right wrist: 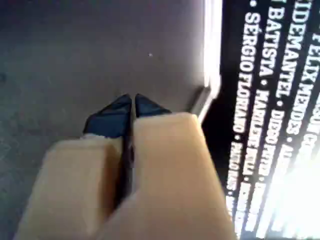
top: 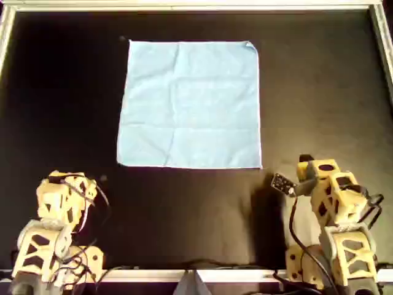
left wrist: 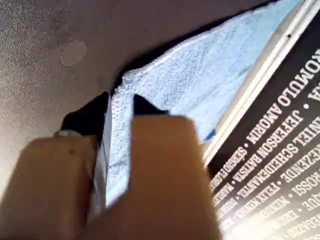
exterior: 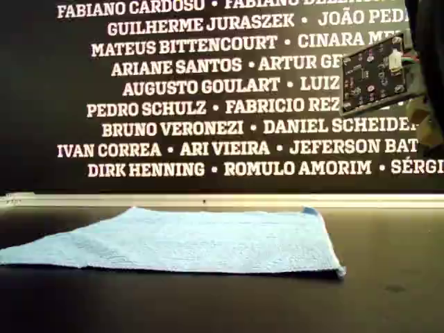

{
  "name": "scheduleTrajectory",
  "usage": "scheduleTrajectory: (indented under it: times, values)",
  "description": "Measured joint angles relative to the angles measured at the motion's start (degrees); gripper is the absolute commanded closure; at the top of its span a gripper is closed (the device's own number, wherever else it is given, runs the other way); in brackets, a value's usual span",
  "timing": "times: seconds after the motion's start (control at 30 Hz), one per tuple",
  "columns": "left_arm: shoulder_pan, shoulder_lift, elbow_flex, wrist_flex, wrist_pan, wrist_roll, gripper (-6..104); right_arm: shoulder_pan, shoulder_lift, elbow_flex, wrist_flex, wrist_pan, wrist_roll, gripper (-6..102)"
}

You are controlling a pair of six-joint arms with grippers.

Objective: Fold a cloth

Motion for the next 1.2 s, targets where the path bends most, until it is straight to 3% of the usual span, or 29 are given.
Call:
scheduleTrajectory:
  times: [0.8, 0.93, 1.1, 1.2]
  values:
    - [0.0, 0.0, 0.0, -0.5, -0.1, -0.2, 92, 0.0, 0.0, 0.0, 0.0, -0.1, 0.0, 93]
    - [0.0, 0.0, 0.0, -0.6, 0.4, 0.0, 75, 0.7, 0.0, 0.0, -0.1, -0.9, 0.0, 81]
    - [0.0, 0.0, 0.0, -0.6, 0.4, 0.0, 40, 2.1, 0.0, 0.0, -0.4, -6.2, 0.0, 51]
    - [0.0, 0.0, 0.0, -0.6, 0.4, 0.0, 26, 1.7, 0.0, 0.0, -0.4, -8.3, 0.0, 38]
